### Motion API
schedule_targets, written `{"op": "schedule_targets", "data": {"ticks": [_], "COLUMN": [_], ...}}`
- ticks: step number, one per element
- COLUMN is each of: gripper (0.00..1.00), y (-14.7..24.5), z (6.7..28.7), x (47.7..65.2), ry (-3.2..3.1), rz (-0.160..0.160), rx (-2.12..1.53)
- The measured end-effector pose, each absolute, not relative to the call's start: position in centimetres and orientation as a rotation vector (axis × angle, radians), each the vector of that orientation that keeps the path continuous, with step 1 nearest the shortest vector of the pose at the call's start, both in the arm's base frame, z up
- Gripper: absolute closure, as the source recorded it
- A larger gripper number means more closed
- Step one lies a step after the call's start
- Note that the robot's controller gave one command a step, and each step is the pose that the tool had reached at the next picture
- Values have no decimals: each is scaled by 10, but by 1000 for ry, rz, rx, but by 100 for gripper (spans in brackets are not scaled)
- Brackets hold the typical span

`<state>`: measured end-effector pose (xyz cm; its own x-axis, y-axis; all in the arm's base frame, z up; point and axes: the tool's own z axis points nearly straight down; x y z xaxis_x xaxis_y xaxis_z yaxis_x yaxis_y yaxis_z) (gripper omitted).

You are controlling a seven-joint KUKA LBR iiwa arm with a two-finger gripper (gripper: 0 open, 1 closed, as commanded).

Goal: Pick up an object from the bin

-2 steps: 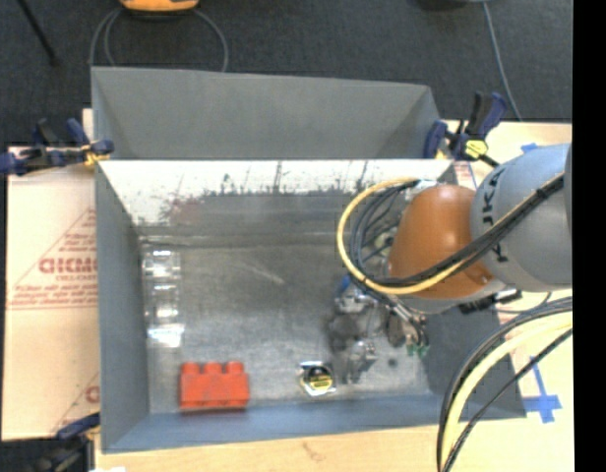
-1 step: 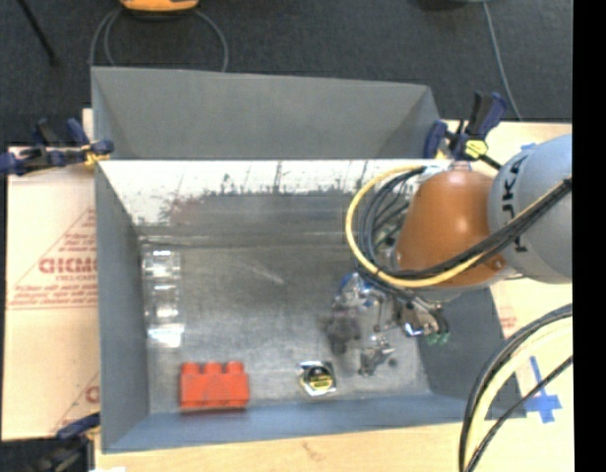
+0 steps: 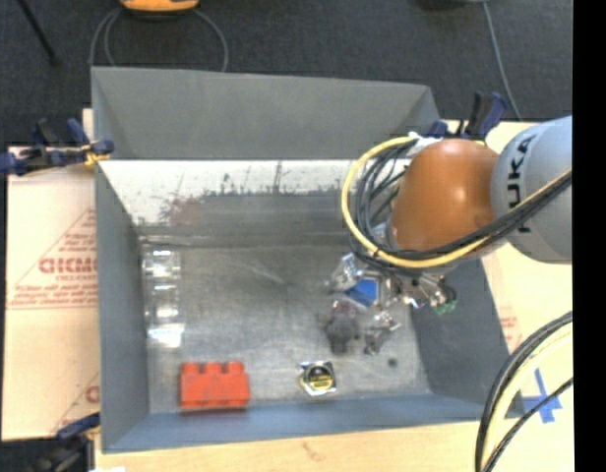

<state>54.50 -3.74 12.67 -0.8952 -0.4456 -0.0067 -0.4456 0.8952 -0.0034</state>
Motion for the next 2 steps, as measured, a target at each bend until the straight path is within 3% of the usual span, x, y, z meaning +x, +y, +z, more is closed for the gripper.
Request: {"op": "schedule_targets", "data": {"ticks": [1,2], "gripper": [0,0], "y": [-48,-27], "z": [73,74], "x": [548,548], "ry": [2901,2869], "rz": [-3,-10], "rx": [-1177,-1262]}}
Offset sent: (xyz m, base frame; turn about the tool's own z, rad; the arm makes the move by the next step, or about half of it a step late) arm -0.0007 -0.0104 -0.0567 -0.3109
